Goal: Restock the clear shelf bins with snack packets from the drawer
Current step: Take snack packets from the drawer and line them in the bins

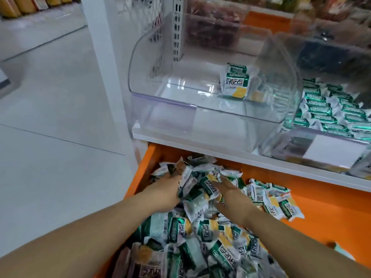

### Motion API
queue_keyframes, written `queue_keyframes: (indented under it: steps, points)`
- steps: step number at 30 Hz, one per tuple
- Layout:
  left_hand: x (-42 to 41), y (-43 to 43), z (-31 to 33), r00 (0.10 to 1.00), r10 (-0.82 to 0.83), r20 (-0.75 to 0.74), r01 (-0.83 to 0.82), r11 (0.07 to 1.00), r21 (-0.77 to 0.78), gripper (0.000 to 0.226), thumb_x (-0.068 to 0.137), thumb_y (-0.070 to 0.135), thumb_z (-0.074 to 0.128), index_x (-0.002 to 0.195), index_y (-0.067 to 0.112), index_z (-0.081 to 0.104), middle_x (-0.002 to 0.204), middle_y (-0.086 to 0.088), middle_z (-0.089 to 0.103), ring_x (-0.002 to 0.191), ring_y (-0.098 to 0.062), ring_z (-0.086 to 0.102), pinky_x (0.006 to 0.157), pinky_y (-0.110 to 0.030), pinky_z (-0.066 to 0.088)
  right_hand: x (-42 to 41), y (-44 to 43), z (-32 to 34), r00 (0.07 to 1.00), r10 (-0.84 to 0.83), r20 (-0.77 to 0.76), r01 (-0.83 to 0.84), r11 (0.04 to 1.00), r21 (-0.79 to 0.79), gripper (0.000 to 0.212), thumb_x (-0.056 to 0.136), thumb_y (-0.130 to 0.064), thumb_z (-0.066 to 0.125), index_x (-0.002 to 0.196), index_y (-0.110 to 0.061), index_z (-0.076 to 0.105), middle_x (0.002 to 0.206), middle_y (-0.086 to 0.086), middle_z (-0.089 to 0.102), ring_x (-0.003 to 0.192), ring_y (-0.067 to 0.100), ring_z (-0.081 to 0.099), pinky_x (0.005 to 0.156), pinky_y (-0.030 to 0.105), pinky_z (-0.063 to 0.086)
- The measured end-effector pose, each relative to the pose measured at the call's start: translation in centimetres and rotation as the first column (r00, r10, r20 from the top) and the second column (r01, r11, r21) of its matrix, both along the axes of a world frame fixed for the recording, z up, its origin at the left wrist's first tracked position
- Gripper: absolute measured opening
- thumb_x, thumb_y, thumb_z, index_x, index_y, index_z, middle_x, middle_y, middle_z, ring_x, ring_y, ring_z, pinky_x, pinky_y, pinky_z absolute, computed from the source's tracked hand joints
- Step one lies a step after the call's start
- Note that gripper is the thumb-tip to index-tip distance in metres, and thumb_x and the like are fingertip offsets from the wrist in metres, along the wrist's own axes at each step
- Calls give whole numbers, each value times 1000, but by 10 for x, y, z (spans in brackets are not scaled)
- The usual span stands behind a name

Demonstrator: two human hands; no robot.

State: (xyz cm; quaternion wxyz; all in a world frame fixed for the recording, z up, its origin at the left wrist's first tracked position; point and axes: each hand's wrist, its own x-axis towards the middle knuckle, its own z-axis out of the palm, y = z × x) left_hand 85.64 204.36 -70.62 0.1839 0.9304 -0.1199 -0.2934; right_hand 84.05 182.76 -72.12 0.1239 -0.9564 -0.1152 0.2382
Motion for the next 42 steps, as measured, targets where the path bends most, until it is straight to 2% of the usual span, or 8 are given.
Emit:
queue_keyframes:
  steps: [5,10,17,23,26,32,36,42]
  points:
    - [13,-15,-22,991,50,122,-38,994,-103,80,98,18,47,151,26,-12,159,1,-17,136,-27,35,86,-29,47,8,7,-18,998,-43,-43,44,999,21,63,100,-25,45,153,-22,11,160,5,9,145,24,18,111,29,27]
    - [34,-22,-31,992,43,120,-31,995,-100,79,98,30,47,151,14,-9,159,-10,-11,147,-26,9,114,-37,27,16,6,-24,991,-129,-44,130,991,30,57,100,-21,46,151,-24,21,149,12,18,113,25,56,99,27,41]
    - [29,-22,-38,994,65,92,-47,983,-180,61,91,39,59,143,25,29,156,-7,4,140,-18,29,104,-20,33,18,6,-21,980,-131,-152,141,988,61,31,94,-22,57,118,-14,39,138,17,41,127,29,46,93,28,40]
    - [18,-30,-35,988,98,118,-67,968,-240,9,88,29,62,94,33,56,149,1,18,147,-13,-1,105,-31,37,15,1,-23,966,-217,-139,232,967,106,72,86,-24,69,146,-17,29,141,8,47,118,24,55,94,27,43]
    - [11,-31,-34,976,95,195,-48,971,-233,19,89,29,60,74,34,50,145,1,26,142,-18,23,96,-34,43,13,-1,-22,971,-189,-145,201,977,73,58,86,-28,68,138,-16,46,136,6,52,115,21,56,88,22,43]
    - [11,-32,-36,972,179,150,-148,969,-199,89,82,22,71,149,18,12,153,-13,15,121,-28,50,85,-27,47,7,-4,-14,973,-189,-133,210,963,167,42,83,-23,71,122,-15,55,122,5,46,83,14,51,53,14,36]
    - [14,-27,-26,976,164,142,-146,981,-130,87,77,32,76,145,17,23,127,-9,55,109,-24,56,88,-35,49,3,-10,8,967,-192,-166,229,942,245,31,83,-20,71,107,-22,51,91,-1,52,62,9,50,43,12,37]
    - [11,-22,17,990,131,45,-116,960,-254,79,75,35,78,140,27,34,139,-1,46,121,-16,47,91,-20,39,-10,-17,63,975,-216,-60,223,903,367,31,80,-27,76,104,-24,56,92,-9,62,81,8,60,61,14,43]
